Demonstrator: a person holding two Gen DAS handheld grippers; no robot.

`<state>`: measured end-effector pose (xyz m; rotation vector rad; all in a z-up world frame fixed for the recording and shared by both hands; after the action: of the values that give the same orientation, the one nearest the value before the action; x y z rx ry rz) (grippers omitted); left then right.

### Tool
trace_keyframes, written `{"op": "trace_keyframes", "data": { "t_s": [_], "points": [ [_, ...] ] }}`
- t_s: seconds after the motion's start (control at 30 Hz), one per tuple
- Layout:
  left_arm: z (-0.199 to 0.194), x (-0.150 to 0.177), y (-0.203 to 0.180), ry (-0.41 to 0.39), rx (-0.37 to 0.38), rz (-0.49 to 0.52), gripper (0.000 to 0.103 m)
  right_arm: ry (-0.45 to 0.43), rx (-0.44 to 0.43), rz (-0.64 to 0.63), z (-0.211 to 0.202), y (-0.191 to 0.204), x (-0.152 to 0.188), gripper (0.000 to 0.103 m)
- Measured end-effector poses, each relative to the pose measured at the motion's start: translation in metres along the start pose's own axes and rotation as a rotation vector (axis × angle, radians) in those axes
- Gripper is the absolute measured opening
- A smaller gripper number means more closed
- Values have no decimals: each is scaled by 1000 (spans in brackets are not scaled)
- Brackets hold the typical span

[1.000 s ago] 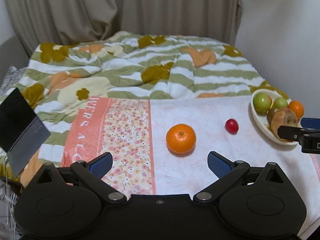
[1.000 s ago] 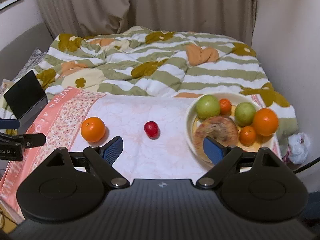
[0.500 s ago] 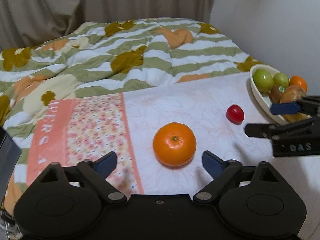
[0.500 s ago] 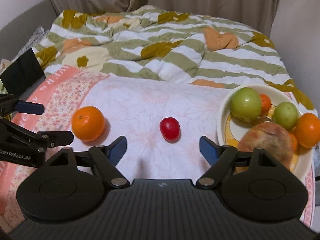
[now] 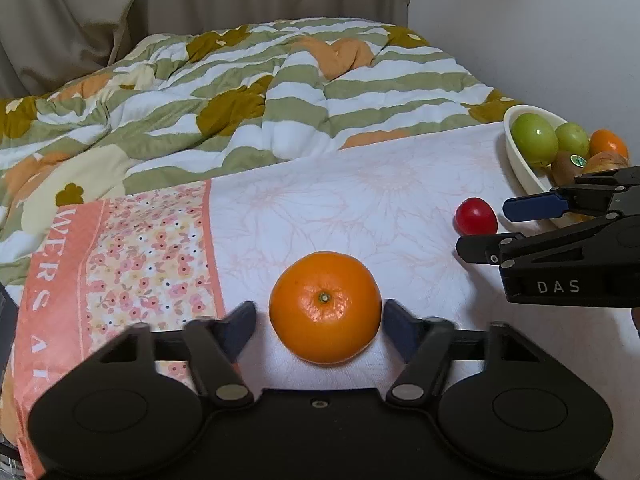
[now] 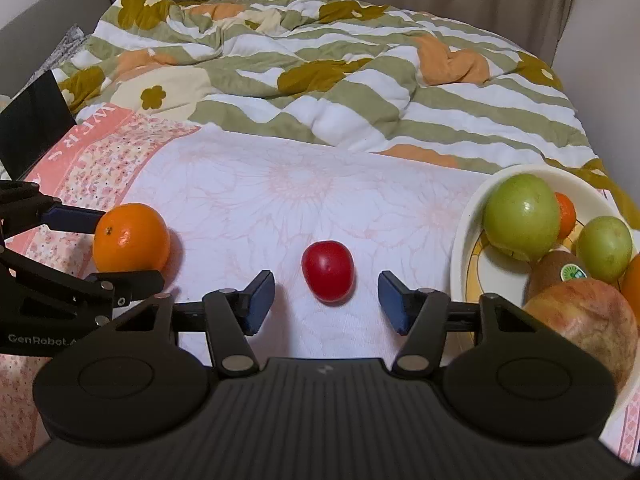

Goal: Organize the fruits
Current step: 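Grasp the tangerine with the left tool while the right tool grasps the other cherry tomato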

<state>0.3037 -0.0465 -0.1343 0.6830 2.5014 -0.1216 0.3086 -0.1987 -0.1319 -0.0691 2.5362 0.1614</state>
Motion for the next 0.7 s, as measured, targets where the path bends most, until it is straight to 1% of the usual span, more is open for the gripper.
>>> {"op": "trace_keyframes", "data": {
  "t_s": [0.03, 0.1, 0.2, 0.27, 0.53, 0.57, 0.7],
  "points": [
    [0, 0, 0, -3, 8, -4, 64, 0, 1, -2, 1, 0, 0, 71],
    [-1, 1, -1, -4, 3, 4, 63, 1, 2, 0, 2, -1, -1, 68],
    [-3, 5, -1, -6, -15, 6, 63, 1, -1, 4, 4, -1, -1, 61],
    [-5, 9, 2, -4, -22, -8, 63, 3, -6, 5, 7, -1, -2, 53],
    [-18, 27, 16, -2, -54, -65, 63, -18, 1, 6, 10, -1, -1, 52],
    [-20, 29, 17, -4, -56, -72, 63, -22, 1, 3, 10, 0, -2, 45],
    [-31, 34, 21, -25, -69, -99, 62, -34, -3, -9, 6, 3, -3, 44]
  ]
}}
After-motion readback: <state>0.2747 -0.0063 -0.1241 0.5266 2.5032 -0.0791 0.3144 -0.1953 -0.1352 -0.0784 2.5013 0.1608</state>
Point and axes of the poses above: each gripper's, at about its wrist camera, not at the fingertips, and z roughly the way its jaws point, y to its left, x to its underside, the point moved 4 cm from there along z, roughly the way its jaws point, and after that the axes turned 7 degrees about z, right-handed, at the moved point
